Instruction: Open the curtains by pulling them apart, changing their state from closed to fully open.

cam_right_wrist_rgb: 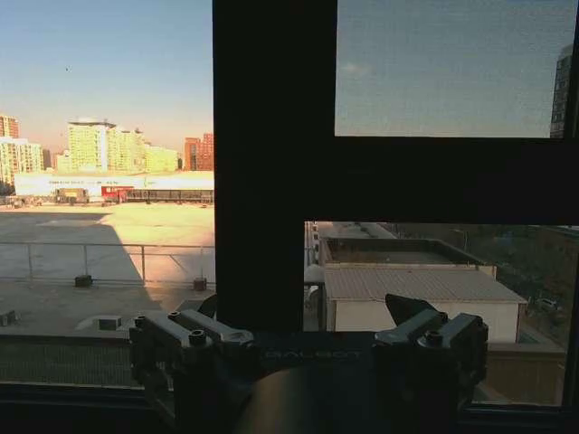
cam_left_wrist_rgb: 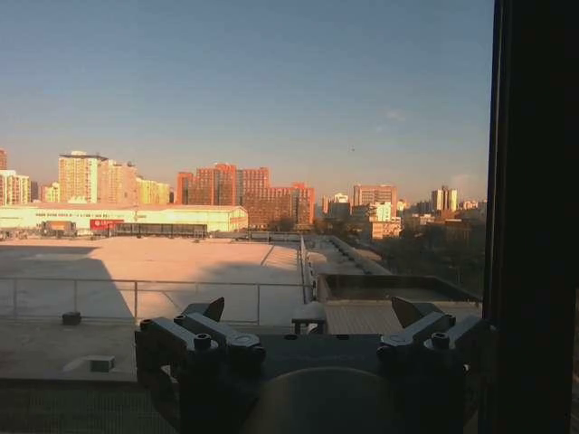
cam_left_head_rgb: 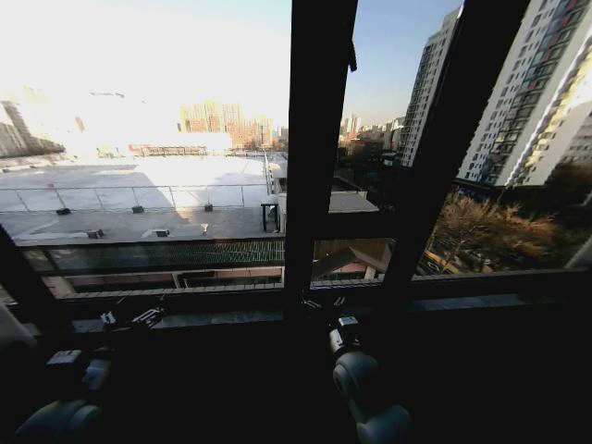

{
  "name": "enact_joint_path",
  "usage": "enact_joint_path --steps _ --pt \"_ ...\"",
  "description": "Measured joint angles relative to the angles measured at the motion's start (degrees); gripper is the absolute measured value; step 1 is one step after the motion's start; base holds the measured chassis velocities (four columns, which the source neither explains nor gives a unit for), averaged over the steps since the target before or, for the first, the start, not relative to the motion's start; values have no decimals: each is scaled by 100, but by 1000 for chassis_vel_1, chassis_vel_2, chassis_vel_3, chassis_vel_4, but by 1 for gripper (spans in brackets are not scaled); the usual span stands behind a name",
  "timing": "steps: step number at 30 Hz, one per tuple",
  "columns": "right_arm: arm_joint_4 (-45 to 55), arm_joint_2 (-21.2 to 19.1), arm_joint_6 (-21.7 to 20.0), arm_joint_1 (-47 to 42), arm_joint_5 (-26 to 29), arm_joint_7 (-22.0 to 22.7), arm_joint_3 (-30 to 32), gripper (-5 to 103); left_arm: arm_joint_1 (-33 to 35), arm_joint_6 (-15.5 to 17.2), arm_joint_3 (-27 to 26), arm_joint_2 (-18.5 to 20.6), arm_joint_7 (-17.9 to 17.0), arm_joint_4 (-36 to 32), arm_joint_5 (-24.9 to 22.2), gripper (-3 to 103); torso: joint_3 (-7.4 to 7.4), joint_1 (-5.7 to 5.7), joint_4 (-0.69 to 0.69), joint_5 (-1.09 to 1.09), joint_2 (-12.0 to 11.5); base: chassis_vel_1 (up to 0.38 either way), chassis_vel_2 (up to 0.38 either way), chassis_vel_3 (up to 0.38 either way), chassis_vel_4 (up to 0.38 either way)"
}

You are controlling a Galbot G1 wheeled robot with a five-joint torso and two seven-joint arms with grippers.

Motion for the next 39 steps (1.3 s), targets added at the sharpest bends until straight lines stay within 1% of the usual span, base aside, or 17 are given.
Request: enact_joint_path --steps 10,14,17,21,25,30,39 --pt "75 -43 -2 -110 18 7 16 100 67 -5 -42 -62 2 -84 6 100 0 0 0 -1 0 -255 -450 251 454" --pt "133 -54 -3 -166 26 19 31 100 116 -32 -55 -118 14 -117 12 100 0 2 -1 0 0 -195 -430 220 427" --pt "203 -55 -3 -241 28 43 36 100 174 -81 -64 -155 30 -156 21 100 0 1 1 -1 0 -154 -420 158 413" --pt "267 -44 -2 -310 26 90 37 100 190 -100 -77 -157 37 -184 22 100 0 1 0 -3 0 -113 -400 88 393" --pt "318 -22 -3 -372 18 111 40 100 202 -110 -79 -153 46 -197 19 100 0 1 -1 2 0 -90 -375 68 381" --pt "370 7 -3 -442 -1 125 43 100 213 -125 -79 -143 86 -181 14 100 0 1 1 -4 0 -48 -389 55 379" --pt "435 35 -3 -522 -30 132 42 100 239 -194 -89 -140 114 -155 -4 100 0 1 0 -1 0 -28 -373 30 369"
